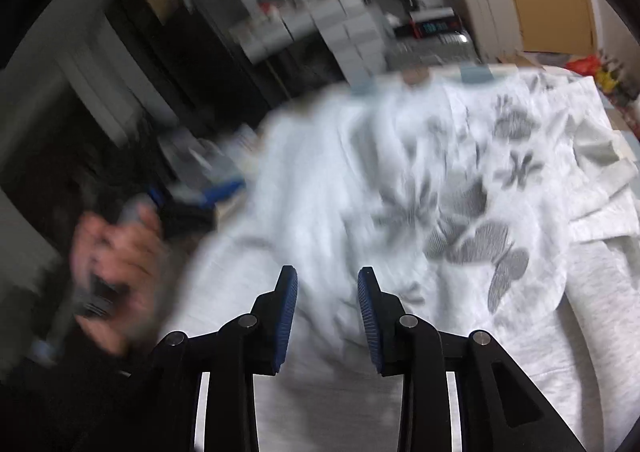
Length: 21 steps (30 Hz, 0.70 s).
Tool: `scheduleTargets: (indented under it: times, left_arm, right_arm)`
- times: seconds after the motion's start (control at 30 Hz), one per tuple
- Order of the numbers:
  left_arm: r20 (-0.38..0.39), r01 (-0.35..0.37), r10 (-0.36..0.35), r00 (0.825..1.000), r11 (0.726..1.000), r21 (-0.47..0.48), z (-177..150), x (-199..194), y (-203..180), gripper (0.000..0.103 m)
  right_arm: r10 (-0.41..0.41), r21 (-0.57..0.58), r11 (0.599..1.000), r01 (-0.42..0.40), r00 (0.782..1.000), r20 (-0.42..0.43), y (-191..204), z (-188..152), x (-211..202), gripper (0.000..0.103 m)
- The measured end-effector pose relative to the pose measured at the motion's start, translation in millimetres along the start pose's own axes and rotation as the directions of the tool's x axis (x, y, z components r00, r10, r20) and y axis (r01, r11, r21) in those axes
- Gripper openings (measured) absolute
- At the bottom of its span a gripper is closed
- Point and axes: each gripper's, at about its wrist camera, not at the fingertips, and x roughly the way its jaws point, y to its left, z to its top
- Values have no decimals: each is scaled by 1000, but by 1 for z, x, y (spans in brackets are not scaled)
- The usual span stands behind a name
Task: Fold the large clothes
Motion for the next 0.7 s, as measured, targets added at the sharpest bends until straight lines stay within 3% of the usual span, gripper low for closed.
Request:
scheduleTargets:
  times: [0.07, 0.13, 0.2, 0.3, 0.4, 0.43, 0.53, 0.57, 0.67, 0.7]
  left_arm:
    - [-91, 27, -20, 996, 996, 84, 0, 32, -18, 86]
    - [-234, 2, 31, 972, 990, 142, 2, 89, -29, 86]
    - [-342, -56, 116, 933, 982, 179, -7, 135, -24, 86]
    - [-376, -283, 361, 854, 927, 248, -16, 173, -1, 85]
    - [-364, -308, 369, 855, 927, 215, -10, 170, 10, 85]
    - [-362, -321, 376, 853, 925, 204, -7, 168, 9, 84]
    - [-364, -319, 377, 852, 924, 209, 2, 158, 16, 72]
    - [-372, -315, 371, 851, 927, 204, 5, 154, 21, 68]
    - [-387, -282, 313, 867, 950, 135, 20, 140, 29, 68]
    - [-391, -273, 297, 871, 955, 116, 25, 136, 26, 68]
  right_arm:
    - [4, 70, 997, -13, 991, 130, -12, 7, -25, 33]
    - [-53, 117, 993, 33, 984, 170, -24, 11, -30, 33]
    - [-130, 131, 985, 113, 983, 129, -35, 11, -18, 33]
    - [-225, 120, 967, 224, 974, -2, -55, 7, 10, 31]
    - [-348, 86, 929, 361, 927, -137, -75, -3, 37, 25]
    - [-347, 106, 923, 370, 919, -190, -88, -8, 44, 25]
    - [-284, 232, 914, 334, 932, -224, -112, -9, 36, 19]
    - [-285, 243, 911, 333, 935, -212, -114, -4, 32, 17]
    - [-305, 178, 936, 304, 952, -19, -100, 30, 1, 20]
    - [-305, 152, 941, 302, 952, -2, -97, 42, 2, 20]
